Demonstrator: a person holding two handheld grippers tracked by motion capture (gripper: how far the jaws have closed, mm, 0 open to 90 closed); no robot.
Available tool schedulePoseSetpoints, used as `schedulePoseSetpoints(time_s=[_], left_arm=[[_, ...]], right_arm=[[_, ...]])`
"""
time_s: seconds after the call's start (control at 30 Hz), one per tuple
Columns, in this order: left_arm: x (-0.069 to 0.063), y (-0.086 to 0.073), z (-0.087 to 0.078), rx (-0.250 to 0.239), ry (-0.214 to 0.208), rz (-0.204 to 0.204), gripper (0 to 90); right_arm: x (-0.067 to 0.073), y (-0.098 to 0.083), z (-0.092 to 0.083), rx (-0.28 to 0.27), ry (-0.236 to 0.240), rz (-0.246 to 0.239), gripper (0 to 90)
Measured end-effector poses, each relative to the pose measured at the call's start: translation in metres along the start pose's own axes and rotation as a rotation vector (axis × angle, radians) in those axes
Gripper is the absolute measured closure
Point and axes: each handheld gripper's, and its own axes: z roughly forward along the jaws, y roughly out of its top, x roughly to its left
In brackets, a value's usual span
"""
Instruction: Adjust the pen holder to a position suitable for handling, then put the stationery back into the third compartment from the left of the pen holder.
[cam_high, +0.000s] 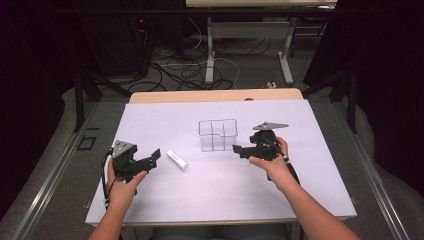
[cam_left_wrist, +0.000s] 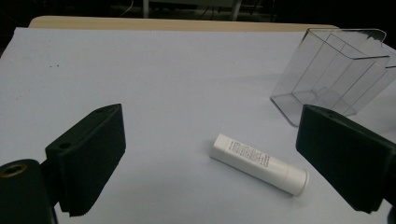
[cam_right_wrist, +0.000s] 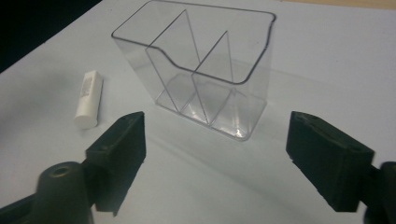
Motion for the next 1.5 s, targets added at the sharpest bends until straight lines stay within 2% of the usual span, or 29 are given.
schedulePoseSetpoints(time_s=[0.07, 0.17, 0.27, 0.6, 0.67, 0.7, 0.77, 0.93, 1.0, 1.1, 1.17, 1.2, 1.27, 1.3, 1.47, 1.5], left_arm=[[0.0, 0.0, 0.0, 0.001, 0.0, -0.001, 8.4], [0.0, 0.0, 0.0, 0.005, 0.0, 0.006, 8.4], [0.0, -0.001, 0.0, 0.007, 0.001, 0.008, 8.4], [0.001, -0.001, 0.001, 0.007, -0.001, 0.008, 8.5], [0.001, -0.001, 0.001, 0.008, -0.002, 0.007, 8.5], [0.001, -0.001, 0.001, 0.008, -0.002, 0.01, 8.5], [0.001, -0.001, 0.001, 0.008, -0.004, 0.011, 8.5], [0.001, -0.001, 0.001, 0.009, -0.003, 0.008, 8.6], [0.001, -0.001, 0.001, 0.009, -0.003, 0.006, 8.7], [0.002, -0.001, 0.001, 0.006, -0.003, 0.007, 8.8], [0.002, -0.001, 0.001, 0.007, -0.003, 0.007, 8.8], [0.002, -0.001, 0.001, 0.01, -0.003, 0.006, 8.8], [0.002, -0.001, 0.0, 0.008, -0.003, 0.005, 8.9], [0.002, -0.001, 0.0, 0.007, -0.003, 0.005, 8.9], [0.002, -0.001, -0.001, 0.006, -0.001, 0.008, 8.9], [0.002, -0.001, -0.002, 0.003, -0.002, 0.005, 8.9]], right_arm=[[0.008, -0.006, 0.006, 0.009, -0.007, -0.059, 15.2], [0.015, -0.01, 0.012, 0.022, 0.0, -0.087, 14.5], [0.021, -0.012, 0.016, 0.038, 0.01, -0.092, 13.9], [0.041, -0.022, 0.038, 0.061, 0.04, -0.16, 16.3], [0.045, -0.022, 0.04, 0.086, 0.059, -0.161, 17.0], [0.047, -0.023, 0.042, 0.071, 0.06, -0.158, 17.4], [0.049, -0.023, 0.045, 0.093, 0.069, -0.171, 18.3], [0.056, -0.023, 0.052, 0.086, 0.079, -0.154, 21.7], [0.058, -0.022, 0.054, 0.098, 0.086, -0.172, 22.5], [0.063, -0.022, 0.06, 0.081, 0.086, -0.175, 24.8], [0.065, -0.022, 0.064, 0.087, 0.098, -0.169, 26.9], [0.066, -0.022, 0.066, 0.073, 0.109, -0.171, 28.0], [0.069, -0.021, 0.068, 0.101, 0.104, -0.179, 29.6], [0.07, -0.021, 0.071, 0.083, 0.107, -0.186, 30.0], [0.077, -0.018, 0.078, 0.107, 0.114, -0.203, 31.3], [0.078, -0.018, 0.081, 0.091, 0.116, -0.205, 31.5]])
